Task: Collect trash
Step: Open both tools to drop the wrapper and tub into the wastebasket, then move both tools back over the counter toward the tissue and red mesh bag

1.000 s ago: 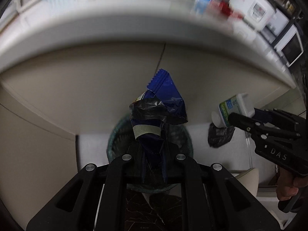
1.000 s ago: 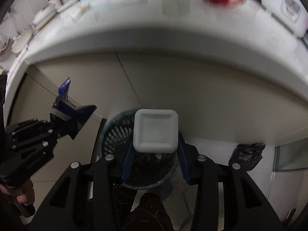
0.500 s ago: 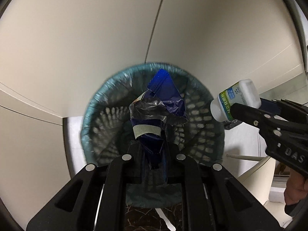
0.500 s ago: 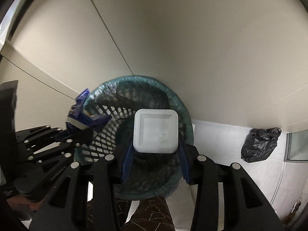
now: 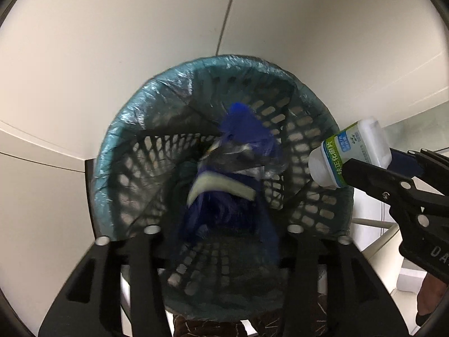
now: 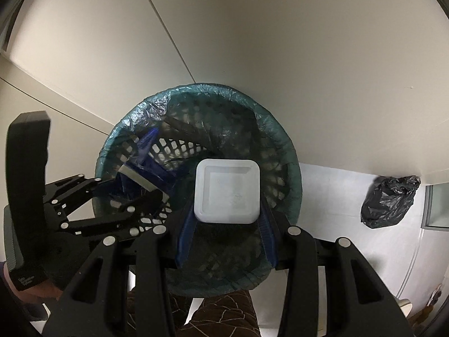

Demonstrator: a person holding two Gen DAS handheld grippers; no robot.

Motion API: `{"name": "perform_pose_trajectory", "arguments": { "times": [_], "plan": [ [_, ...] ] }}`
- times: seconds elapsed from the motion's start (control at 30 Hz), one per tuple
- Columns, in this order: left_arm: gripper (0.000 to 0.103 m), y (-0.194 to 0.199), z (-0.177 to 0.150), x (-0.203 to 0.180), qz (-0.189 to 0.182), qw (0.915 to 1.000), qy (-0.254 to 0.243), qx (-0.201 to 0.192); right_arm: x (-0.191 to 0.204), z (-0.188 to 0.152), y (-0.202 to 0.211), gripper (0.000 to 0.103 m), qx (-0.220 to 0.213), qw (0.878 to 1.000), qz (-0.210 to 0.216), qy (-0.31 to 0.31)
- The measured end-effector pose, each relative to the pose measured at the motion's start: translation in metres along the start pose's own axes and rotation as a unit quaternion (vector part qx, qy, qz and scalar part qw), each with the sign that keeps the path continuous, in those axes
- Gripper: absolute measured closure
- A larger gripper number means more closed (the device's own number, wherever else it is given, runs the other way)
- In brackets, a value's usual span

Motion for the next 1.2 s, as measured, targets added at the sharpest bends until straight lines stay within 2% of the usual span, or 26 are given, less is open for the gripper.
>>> {"name": "perform_pose_trajectory", "arguments": {
  "times": [0.27, 0.37, 0.6, 0.73, 0.8, 0.87, 1.0, 1.2],
  "plan": [
    [0.012, 0.021, 0.000, 0.024, 0.029, 0.9993, 0.015, -0.019, 0.004, 0.004, -0.008, 0.063, 0.005, 1.000, 0.000, -0.006],
    [0.007, 0.032, -0.001, 0.038, 0.030, 0.9986, 0.032, -0.028, 0.010, 0.005, -0.012, 0.063, 0.009, 1.000, 0.003, -0.003],
    [0.006, 0.039, -0.008, 0.058, 0.039, 0.9980, 0.045, -0.023, 0.022, 0.008, -0.019, 0.061, 0.014, 1.000, 0.006, -0.001],
    [0.006, 0.043, -0.009, 0.062, 0.039, 0.9978, 0.049, -0.023, 0.024, 0.011, -0.016, 0.040, 0.010, 1.000, 0.004, 0.000],
    [0.006, 0.049, -0.008, 0.064, 0.039, 0.9975, 0.053, -0.024, 0.024, 0.012, -0.012, 0.038, 0.008, 1.000, 0.002, -0.002],
    [0.006, 0.055, -0.006, 0.064, 0.039, 0.9973, 0.055, -0.028, 0.020, 0.014, -0.004, 0.031, 0.005, 1.000, -0.003, -0.009],
    [0.006, 0.081, 0.001, 0.062, 0.039, 0.9968, 0.059, -0.037, 0.016, 0.020, 0.021, 0.023, -0.012, 1.000, -0.010, -0.015],
    [0.006, 0.139, 0.021, 0.055, 0.036, 0.9956, 0.066, -0.056, 0.012, 0.040, 0.079, 0.012, -0.047, 0.998, -0.032, -0.019]
  ]
}}
Point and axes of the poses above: each gripper's, at about its wrist camera, not at the fingertips, and y roughly against the way its jaws point, x to its left, z to its top, the point moved 10 cm from there along -y, roughly the way its jaws point, and after that the axes turned 3 degrees about -z, right-handed, at the moved point
